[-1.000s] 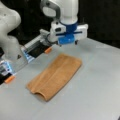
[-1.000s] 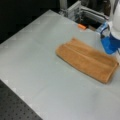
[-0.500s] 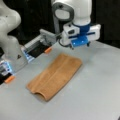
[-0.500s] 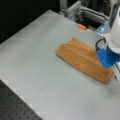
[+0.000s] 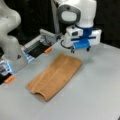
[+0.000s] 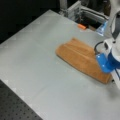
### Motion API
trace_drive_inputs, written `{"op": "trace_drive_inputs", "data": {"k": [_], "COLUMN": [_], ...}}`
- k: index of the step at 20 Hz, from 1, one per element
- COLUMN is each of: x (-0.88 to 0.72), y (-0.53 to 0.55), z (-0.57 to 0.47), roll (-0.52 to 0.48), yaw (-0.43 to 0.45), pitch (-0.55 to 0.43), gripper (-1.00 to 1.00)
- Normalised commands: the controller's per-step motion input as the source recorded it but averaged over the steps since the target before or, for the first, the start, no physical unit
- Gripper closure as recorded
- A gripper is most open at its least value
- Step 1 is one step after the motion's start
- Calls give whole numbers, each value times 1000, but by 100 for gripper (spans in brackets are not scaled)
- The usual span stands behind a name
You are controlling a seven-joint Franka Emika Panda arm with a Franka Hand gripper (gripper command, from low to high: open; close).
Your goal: Folding a towel twice
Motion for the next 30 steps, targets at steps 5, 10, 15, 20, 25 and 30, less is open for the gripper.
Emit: {"op": "trace_drive_inputs", "data": {"k": [5, 10, 15, 20, 25, 30], "x": [269, 223, 171, 120, 69, 1], "y": [245, 160, 48, -11, 21, 86], "z": [-149, -138, -163, -146, -146, -162], "roll": [-129, -133, -188, -204, -183, -163], "yaw": [49, 99, 95, 41, -18, -74], "pitch": [48, -33, -74, -91, -106, -93], "gripper": [-100, -100, -100, -100, -100, -100]}}
